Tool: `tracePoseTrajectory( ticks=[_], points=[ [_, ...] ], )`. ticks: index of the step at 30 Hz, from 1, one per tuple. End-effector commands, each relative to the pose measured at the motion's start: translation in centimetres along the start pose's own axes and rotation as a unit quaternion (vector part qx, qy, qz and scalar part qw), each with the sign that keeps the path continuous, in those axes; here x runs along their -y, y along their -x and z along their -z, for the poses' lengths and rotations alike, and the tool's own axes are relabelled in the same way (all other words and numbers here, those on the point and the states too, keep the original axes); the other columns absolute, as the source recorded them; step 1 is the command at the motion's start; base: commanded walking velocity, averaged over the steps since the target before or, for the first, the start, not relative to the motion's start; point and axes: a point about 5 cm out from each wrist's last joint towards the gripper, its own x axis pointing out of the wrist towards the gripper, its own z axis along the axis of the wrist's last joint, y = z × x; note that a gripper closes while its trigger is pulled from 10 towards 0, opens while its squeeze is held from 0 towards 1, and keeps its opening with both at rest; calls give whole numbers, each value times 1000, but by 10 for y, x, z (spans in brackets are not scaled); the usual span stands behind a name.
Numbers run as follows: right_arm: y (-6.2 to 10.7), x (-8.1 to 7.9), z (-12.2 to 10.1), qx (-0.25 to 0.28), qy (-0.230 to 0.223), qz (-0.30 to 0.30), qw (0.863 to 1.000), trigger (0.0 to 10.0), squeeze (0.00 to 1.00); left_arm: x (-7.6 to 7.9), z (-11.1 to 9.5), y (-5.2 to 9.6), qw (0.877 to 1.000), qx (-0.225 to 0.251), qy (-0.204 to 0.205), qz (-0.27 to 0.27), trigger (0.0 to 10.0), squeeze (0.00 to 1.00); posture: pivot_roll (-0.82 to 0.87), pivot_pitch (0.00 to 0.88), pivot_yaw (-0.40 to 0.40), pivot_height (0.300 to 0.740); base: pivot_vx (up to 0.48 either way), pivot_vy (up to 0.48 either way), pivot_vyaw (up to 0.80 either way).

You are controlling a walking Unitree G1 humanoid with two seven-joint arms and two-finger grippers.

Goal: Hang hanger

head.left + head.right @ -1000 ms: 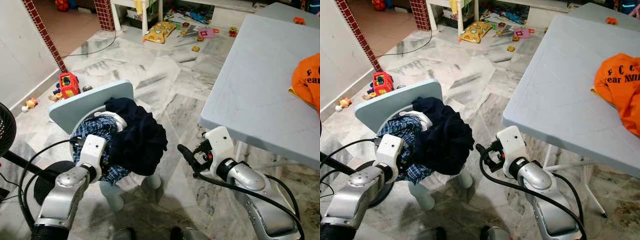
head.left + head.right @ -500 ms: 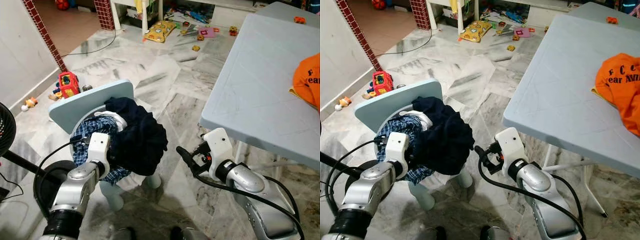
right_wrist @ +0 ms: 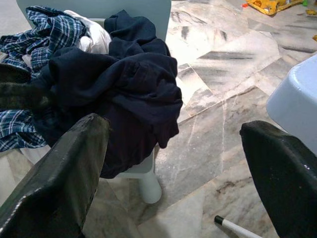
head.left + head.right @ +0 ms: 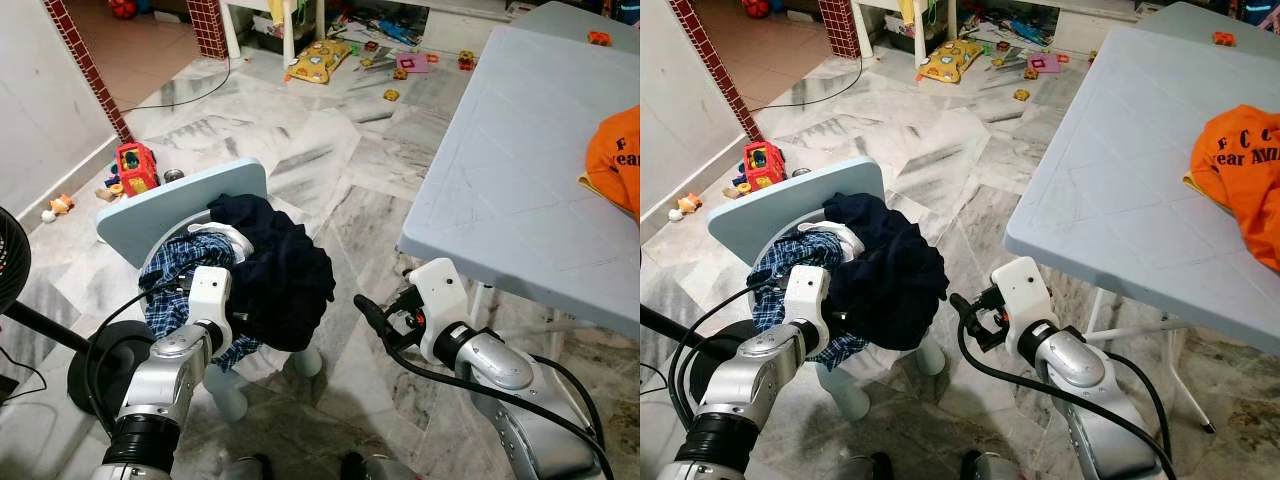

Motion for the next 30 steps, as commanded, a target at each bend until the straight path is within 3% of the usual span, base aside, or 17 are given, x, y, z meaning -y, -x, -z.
tracePoseTrajectory(
  ticks=[1,2,3,4,5,12,13,14,15,30],
  points=[
    [2,-1,-3,2,4,1,1000,10000,0,-3,6,-1,1000,-20,-4,-12,10000,1000,-141,202,19,740,0,0,0],
    [2,-1,-3,2,4,1,1000,10000,0,-4,7,-1,1000,-22,-3,-13,10000,1000,-141,202,19,740,0,0,0],
    [2,-1,-3,2,3,1,1000,10000,0,-5,8,-2,1000,-26,-1,-13,10000,682,-142,202,19,740,0,0,0],
    [2,-1,-3,2,3,0,1000,10000,0,-5,8,-2,1000,-28,0,-12,10000,682,-142,202,19,740,0,0,0],
    [2,-2,-2,2,3,0,1000,10000,0,-5,9,-3,999,-31,2,-9,10000,0,-143,200,19,740,0,0,0],
    [1,-1,-4,3,6,-1,1000,10000,0,-3,11,-11,999,-40,20,-3,10000,0,-153,183,23,740,0,0,0],
    [0,1,-5,5,7,2,1000,10000,0,-6,11,-13,999,-39,19,-7,9451,0,-155,179,24,740,0,0,0],
    [0,1,-5,5,8,3,1000,10000,0,-7,11,-14,999,-38,21,-8,3451,0,-155,178,22,740,0,0,0],
    [0,2,-5,5,8,3,1000,10000,0,-8,11,-15,999,-38,21,-9,314,0,-155,176,22,740,0,0,0],
    [-3,2,-6,8,13,3,1000,10000,0,-6,6,-25,999,-22,31,-9,0,0,-163,144,19,740,0,0,0]
  ],
)
